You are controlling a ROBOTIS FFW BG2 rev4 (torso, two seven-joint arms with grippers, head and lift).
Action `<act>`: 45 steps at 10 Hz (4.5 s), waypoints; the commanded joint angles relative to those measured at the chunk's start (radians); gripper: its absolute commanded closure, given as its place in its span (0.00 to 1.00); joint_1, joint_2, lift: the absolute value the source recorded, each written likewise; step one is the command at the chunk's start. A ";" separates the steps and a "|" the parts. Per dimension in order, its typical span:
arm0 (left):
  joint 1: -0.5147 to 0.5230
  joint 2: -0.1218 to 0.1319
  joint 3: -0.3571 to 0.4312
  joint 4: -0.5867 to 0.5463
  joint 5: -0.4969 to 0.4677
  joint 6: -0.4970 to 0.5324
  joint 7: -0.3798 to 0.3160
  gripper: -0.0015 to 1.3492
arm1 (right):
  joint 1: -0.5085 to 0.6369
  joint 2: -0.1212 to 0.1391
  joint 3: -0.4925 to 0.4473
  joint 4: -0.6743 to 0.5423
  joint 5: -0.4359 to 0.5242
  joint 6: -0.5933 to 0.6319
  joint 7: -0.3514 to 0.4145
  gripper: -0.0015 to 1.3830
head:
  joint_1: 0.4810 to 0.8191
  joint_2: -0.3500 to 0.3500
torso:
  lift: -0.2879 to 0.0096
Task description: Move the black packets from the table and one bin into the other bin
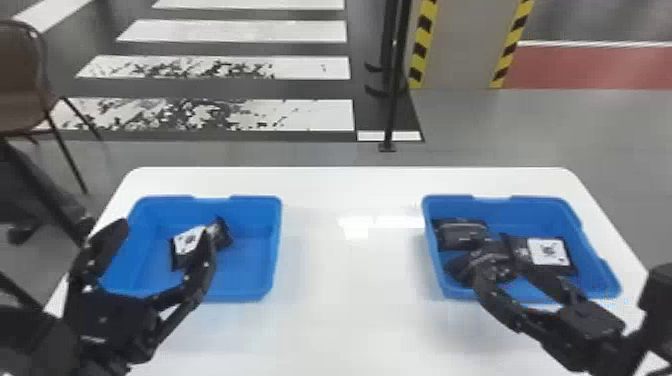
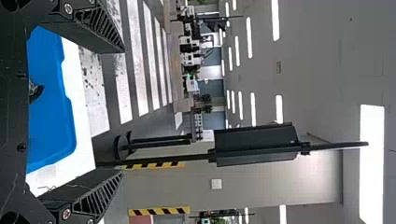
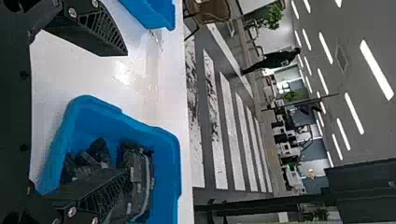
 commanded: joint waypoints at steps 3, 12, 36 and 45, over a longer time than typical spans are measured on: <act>-0.185 0.015 0.010 0.077 -0.071 0.241 -0.073 0.08 | 0.098 0.021 -0.015 -0.044 -0.078 0.019 -0.002 0.09 | 0.63 0.52 | 0.60; -0.730 0.079 0.128 0.612 -0.318 0.631 -0.295 0.08 | 0.134 0.016 -0.009 -0.081 -0.100 0.019 0.005 0.10 | 0.63 0.69 | 0.60; -0.874 0.107 0.018 0.914 -0.356 0.614 -0.415 0.90 | 0.095 -0.001 0.043 0.008 -0.154 0.012 0.022 0.10 | 0.63 0.71 | 0.60; -0.440 0.065 0.084 0.153 -0.111 0.646 -0.427 0.90 | -0.118 -0.034 0.125 -0.059 -0.234 0.036 0.022 0.10 | 0.63 0.74 | 0.60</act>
